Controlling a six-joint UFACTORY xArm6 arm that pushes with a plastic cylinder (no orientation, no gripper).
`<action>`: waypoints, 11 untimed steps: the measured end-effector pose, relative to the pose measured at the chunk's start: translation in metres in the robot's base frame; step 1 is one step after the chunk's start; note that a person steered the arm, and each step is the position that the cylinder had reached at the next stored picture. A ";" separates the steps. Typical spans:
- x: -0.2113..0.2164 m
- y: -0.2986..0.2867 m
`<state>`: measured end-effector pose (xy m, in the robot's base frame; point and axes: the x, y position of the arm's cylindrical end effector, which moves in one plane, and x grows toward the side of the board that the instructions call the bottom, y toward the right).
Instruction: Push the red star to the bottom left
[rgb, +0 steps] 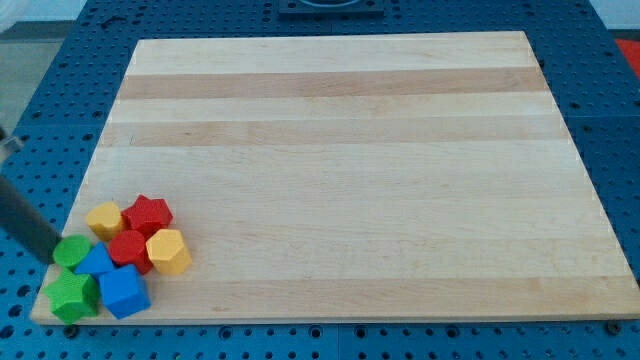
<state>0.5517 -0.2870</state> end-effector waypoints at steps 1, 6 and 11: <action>-0.054 0.074; 0.035 0.240; 0.040 0.068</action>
